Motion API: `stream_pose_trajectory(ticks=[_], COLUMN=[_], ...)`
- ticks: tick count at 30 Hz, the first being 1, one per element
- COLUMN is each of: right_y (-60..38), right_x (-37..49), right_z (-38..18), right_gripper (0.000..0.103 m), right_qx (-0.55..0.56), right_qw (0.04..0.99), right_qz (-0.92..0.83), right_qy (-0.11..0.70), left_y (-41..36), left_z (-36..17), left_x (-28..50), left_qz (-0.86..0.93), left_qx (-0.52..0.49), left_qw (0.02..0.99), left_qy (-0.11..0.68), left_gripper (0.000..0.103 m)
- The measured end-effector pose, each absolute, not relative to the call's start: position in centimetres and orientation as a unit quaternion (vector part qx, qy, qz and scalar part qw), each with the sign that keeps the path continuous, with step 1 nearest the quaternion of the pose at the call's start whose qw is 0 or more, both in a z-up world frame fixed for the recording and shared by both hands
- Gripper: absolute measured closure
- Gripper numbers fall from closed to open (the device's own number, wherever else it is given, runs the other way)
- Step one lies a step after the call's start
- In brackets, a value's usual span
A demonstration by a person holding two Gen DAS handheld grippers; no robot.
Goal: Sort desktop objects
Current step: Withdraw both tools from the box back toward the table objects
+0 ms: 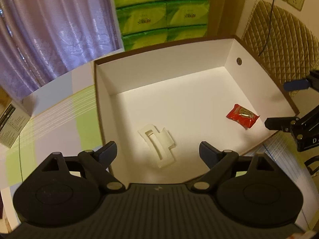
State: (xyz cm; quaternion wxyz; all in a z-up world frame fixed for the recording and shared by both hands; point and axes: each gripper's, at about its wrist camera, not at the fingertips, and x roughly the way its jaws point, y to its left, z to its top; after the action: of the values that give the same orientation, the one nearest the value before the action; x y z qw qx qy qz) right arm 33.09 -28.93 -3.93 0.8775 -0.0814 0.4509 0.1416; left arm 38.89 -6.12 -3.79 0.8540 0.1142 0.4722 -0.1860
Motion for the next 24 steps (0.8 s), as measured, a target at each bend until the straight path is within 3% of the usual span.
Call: stream_pose_trajectory(ticks=[24], right_y=[-28.5], right_x=[23.0], right_z=[1.4], right_gripper=[0.004], right_qx=[-0.021], right_qw=[0.910], right_qz=[0.120], right_qy=[0.397], left_y=[-0.7], left_z=[3.1], left_x=[27.3], left_qz=[-0.131], left_qx=[0.072], left_qw=[0.898], left_qy=[0.413], left_gripper=[0.015])
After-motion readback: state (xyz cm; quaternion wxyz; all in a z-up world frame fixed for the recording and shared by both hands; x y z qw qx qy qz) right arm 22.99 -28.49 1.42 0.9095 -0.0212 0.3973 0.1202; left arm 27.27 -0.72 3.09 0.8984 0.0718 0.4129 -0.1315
